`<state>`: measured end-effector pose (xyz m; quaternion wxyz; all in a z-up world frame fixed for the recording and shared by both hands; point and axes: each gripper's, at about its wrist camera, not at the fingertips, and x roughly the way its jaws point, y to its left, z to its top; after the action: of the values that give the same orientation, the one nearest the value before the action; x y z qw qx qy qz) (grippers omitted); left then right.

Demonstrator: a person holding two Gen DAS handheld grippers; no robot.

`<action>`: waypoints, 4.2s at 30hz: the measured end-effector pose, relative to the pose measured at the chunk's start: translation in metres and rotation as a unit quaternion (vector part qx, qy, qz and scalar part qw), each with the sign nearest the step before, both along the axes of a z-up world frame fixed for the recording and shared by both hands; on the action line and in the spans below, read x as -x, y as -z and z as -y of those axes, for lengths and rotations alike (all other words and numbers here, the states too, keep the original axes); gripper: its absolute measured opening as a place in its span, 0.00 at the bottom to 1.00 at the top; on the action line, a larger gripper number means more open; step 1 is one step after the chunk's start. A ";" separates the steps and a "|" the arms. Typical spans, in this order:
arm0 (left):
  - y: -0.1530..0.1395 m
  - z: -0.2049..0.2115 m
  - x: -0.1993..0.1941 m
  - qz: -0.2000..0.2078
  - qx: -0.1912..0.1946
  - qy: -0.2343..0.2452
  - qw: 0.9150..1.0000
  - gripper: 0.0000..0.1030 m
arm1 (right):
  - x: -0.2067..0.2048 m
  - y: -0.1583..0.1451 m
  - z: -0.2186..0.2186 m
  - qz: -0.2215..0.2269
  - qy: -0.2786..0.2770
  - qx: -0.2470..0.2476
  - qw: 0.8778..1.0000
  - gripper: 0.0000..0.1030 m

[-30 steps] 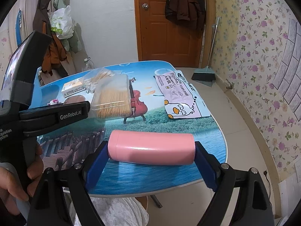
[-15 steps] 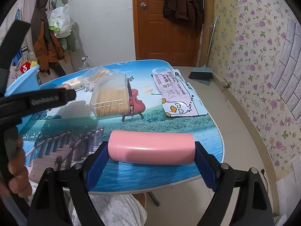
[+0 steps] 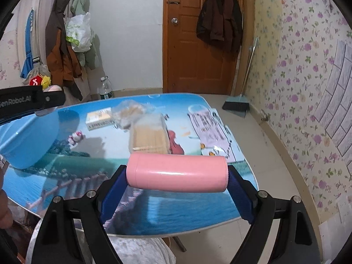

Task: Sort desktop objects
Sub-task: 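Carry the pink case over the blue basin with the left tool while the right tool carries the cylinder, then open the left tool to drop the pink case into the basin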

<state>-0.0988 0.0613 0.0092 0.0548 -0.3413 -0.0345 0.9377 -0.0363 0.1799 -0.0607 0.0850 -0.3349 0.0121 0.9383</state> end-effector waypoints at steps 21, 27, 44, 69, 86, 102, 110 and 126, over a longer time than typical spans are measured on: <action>-0.045 0.153 -0.059 -0.047 0.000 -0.108 0.993 0.46 | 0.012 -0.068 0.139 -0.080 -0.113 -0.017 0.990 0.86; -0.042 0.188 -0.068 -0.044 0.000 -0.133 0.990 0.46 | 0.023 -0.083 0.177 -0.094 -0.140 -0.005 0.986 0.86; -0.017 0.208 -0.062 -0.014 -0.010 -0.151 0.988 0.46 | 0.052 -0.079 0.206 -0.076 -0.122 0.042 0.989 0.86; -0.034 0.200 -0.073 -0.030 0.015 -0.121 0.992 0.46 | 0.022 -0.094 0.220 -0.080 -0.259 0.027 0.962 0.86; -0.048 0.235 -0.062 -0.016 0.013 -0.102 0.995 0.46 | 0.043 -0.095 0.277 0.012 -0.368 -0.022 0.930 0.86; -0.047 0.215 -0.029 0.013 0.042 -0.029 0.999 0.46 | 0.031 -0.091 0.277 0.025 -0.394 -0.081 0.915 0.86; -0.025 0.206 -0.014 0.040 0.044 -0.023 0.998 0.46 | 0.048 -0.074 0.264 0.042 -0.379 -0.067 0.922 0.86; 0.008 0.191 0.004 0.072 0.048 -0.011 0.996 0.46 | 0.070 -0.056 0.242 0.061 -0.348 -0.049 0.934 0.86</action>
<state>-0.1031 -0.1296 0.0017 0.0257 -0.4101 0.0025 0.9117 -0.1060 -0.0620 -0.0047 -0.2304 -0.3701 -0.1568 0.8862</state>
